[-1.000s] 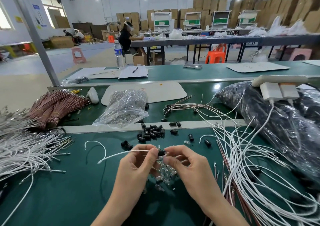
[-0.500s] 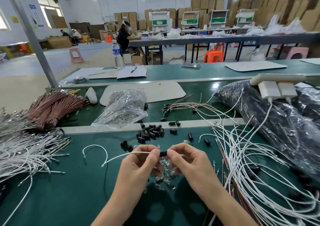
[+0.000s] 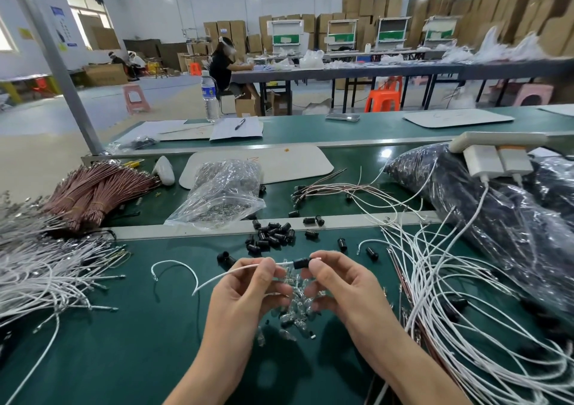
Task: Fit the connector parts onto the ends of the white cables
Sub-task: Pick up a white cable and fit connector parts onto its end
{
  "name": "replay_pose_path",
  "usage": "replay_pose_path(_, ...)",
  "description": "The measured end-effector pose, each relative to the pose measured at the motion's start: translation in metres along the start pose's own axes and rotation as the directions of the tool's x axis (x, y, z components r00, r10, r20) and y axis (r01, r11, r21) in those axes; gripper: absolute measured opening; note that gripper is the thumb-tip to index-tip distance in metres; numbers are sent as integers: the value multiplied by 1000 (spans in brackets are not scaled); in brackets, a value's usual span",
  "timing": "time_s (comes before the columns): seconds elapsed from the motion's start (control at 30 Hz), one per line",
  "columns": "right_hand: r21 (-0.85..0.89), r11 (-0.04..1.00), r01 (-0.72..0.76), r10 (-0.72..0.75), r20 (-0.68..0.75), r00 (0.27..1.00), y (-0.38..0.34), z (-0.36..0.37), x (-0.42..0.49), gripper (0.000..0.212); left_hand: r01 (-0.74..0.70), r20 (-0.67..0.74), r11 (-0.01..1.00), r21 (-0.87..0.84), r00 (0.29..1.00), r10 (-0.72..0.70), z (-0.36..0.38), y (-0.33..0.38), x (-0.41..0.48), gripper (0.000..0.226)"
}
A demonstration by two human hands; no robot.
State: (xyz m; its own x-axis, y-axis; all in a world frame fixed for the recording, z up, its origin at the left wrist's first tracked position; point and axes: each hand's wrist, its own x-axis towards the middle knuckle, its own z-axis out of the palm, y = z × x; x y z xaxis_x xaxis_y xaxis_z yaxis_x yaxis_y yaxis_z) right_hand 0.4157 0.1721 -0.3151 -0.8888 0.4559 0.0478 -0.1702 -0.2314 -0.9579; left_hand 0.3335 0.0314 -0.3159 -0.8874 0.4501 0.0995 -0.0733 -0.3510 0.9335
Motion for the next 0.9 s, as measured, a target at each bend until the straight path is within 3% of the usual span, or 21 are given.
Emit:
replay_pose_path(0.2, 118, 993, -30, 27, 29, 999, 5, 0, 4, 36, 51, -34, 998, -38, 998, -53, 9, -4, -2, 21)
replay_pose_path(0.33, 112, 992, -63, 58, 46, 997, 6, 1, 4, 29, -1, -58, 1000, -19, 998, 0, 9, -5, -1, 22)
replay_pose_path(0.43, 90, 993, -77, 71, 70, 995, 7, 0, 4, 38, -44, -58, 996, 76, 997, 48, 6, -3, 0, 34)
replay_pose_path(0.6, 32, 998, -60, 58, 65, 996, 5, -1, 3, 49, -132, 16, 948, 288, 991, 133, 3, 1, -3, 25)
replay_pose_path(0.9, -96, 995, -28, 38, 102, 994, 1, 0, -3, 33, -79, 84, 976, 201, 994, 63, 6, 5, -6, 32)
